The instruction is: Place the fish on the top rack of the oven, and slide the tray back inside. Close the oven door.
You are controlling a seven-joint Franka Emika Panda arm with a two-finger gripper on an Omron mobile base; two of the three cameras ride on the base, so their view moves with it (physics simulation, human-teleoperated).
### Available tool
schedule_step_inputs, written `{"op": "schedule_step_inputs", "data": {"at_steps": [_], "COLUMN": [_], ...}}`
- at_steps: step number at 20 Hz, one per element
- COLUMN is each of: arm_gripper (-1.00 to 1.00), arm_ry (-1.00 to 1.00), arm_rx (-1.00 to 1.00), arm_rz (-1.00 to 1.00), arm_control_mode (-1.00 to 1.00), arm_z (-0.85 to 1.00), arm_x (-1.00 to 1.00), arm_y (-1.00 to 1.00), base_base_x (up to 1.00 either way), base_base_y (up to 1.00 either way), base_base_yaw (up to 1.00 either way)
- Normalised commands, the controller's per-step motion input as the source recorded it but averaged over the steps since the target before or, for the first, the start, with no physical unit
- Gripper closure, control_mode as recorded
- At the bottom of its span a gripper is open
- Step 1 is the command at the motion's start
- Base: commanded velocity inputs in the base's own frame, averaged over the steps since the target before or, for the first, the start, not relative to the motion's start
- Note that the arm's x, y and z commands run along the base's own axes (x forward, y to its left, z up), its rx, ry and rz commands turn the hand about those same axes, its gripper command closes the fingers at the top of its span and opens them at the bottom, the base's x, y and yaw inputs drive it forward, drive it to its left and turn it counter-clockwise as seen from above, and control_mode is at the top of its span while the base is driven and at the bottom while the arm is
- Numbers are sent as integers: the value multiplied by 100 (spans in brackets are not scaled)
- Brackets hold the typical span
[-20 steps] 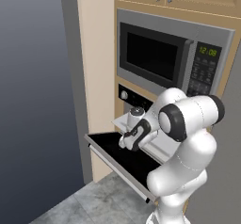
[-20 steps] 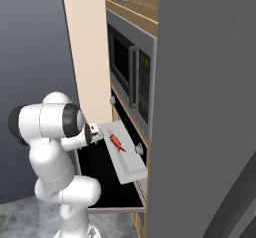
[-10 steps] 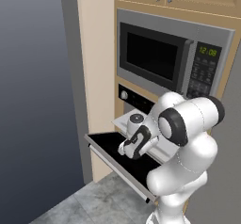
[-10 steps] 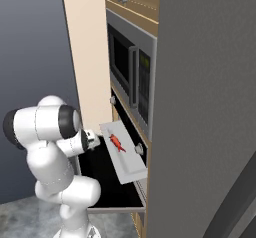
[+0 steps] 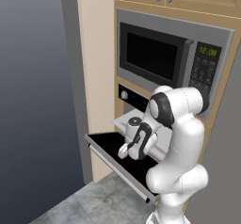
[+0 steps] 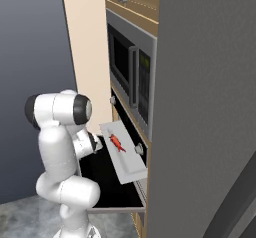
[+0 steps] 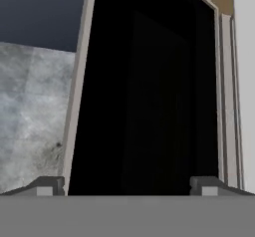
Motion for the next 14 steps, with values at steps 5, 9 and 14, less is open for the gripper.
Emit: {"op": "schedule_step_inputs", "data": {"at_steps": [5,9,14], "arm_gripper": [-100,-100,-100], "arm_ry": [-6,-5,-2], "arm_rx": [0,0,0], "arm_rz": [4,2,0], "arm_control_mode": [-100,-100,-100], "arm_z": [-46,-50,-53], "arm_x": [32,35,30], "arm_y": [0,-7,-20], "base_base_x": [0,0,0], "base_base_y": [0,0,0], "base_base_yaw": [0,0,0]}}
